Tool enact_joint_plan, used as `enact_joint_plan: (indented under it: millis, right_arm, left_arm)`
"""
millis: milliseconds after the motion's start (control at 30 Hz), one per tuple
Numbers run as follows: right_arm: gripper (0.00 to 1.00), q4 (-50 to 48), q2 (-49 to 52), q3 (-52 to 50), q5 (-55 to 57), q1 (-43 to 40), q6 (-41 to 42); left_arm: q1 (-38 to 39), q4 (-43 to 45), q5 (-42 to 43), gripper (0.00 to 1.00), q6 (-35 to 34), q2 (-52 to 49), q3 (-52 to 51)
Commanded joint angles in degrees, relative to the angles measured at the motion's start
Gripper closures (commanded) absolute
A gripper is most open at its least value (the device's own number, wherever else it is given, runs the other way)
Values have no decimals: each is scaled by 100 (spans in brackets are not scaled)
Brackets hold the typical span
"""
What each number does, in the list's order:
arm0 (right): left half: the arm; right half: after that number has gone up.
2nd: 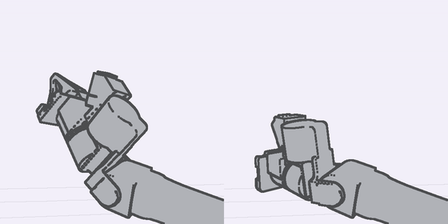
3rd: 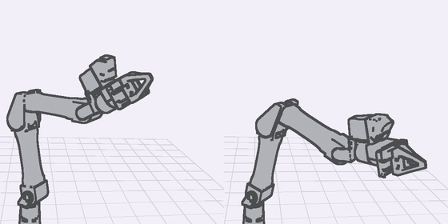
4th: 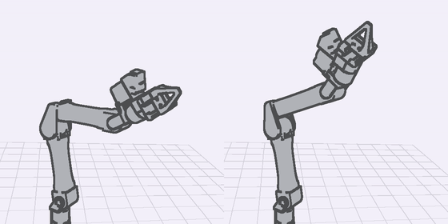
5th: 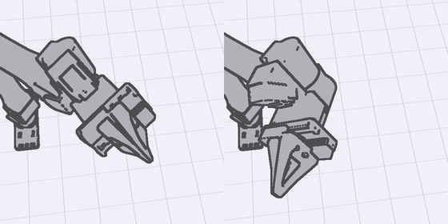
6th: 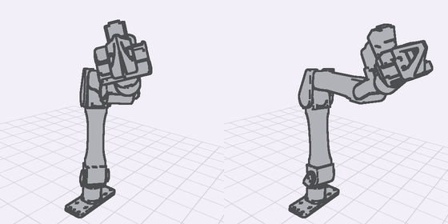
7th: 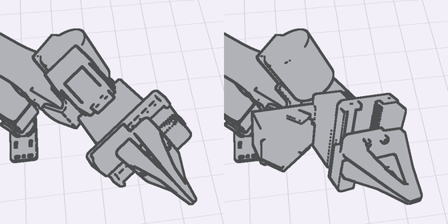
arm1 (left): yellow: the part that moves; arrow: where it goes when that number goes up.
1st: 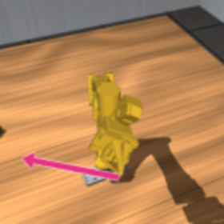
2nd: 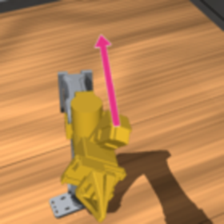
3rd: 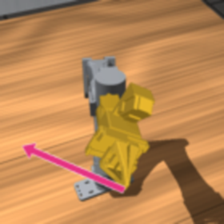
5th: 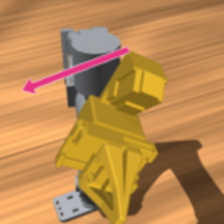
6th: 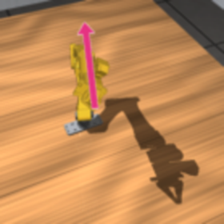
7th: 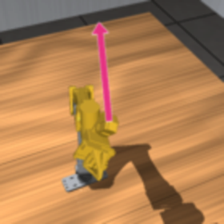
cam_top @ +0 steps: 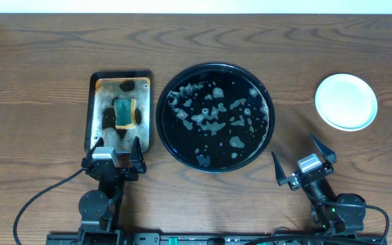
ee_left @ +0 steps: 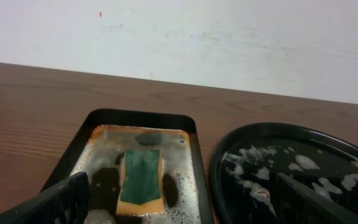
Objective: Clean dirty plates on tray and stack at the side
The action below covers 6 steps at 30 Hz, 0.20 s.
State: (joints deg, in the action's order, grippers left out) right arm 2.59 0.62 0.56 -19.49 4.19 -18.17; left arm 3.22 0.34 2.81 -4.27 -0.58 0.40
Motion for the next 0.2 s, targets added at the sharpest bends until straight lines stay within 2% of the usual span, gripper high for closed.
enact_joint_plan:
  millis: [0, 167]
  right_arm:
    - [1, 0, -17, -26, -2, -37, 101]
    - [1, -2, -17, -26, -2, -37, 101]
  left_arm:
    - [24, -31, -50, 7, -9, 35, -17]
    - [24, -31, -50, 7, -9, 35, -17]
